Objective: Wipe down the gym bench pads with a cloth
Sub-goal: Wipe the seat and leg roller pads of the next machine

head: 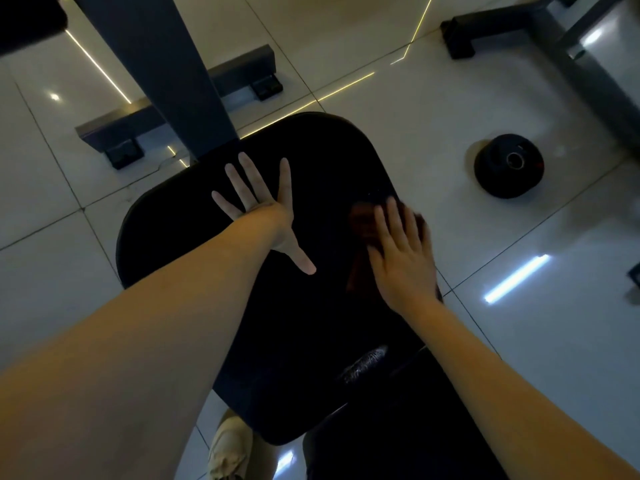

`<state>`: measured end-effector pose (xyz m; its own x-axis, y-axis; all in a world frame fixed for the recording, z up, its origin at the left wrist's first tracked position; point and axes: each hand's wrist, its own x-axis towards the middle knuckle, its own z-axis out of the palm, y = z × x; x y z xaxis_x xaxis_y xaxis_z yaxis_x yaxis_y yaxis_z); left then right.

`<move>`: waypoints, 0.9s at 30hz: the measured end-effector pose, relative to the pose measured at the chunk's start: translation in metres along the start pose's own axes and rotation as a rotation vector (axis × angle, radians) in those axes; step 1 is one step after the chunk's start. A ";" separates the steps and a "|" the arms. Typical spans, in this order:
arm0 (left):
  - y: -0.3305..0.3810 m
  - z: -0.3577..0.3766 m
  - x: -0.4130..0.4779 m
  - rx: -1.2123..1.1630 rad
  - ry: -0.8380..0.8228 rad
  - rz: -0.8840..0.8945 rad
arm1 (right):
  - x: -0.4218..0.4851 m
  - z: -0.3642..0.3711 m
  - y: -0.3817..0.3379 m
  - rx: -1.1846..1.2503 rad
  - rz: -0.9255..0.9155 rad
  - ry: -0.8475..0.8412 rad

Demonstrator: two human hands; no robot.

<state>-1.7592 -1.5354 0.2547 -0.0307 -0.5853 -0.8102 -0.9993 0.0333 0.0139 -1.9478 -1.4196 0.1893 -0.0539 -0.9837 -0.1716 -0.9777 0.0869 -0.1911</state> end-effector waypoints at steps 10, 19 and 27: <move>0.003 0.002 0.002 0.019 0.010 -0.049 | 0.148 -0.025 -0.068 0.008 -0.071 -0.013; -0.004 0.009 0.000 -0.001 0.088 0.070 | 0.003 0.001 -0.008 0.004 -0.094 -0.040; -0.026 0.047 -0.008 0.172 0.190 0.282 | -0.072 0.023 -0.008 0.033 0.053 -0.028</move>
<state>-1.7321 -1.4935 0.2334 -0.3228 -0.6730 -0.6655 -0.9341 0.3400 0.1093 -1.9316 -1.3459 0.1810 -0.0990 -0.9729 -0.2089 -0.9663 0.1441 -0.2132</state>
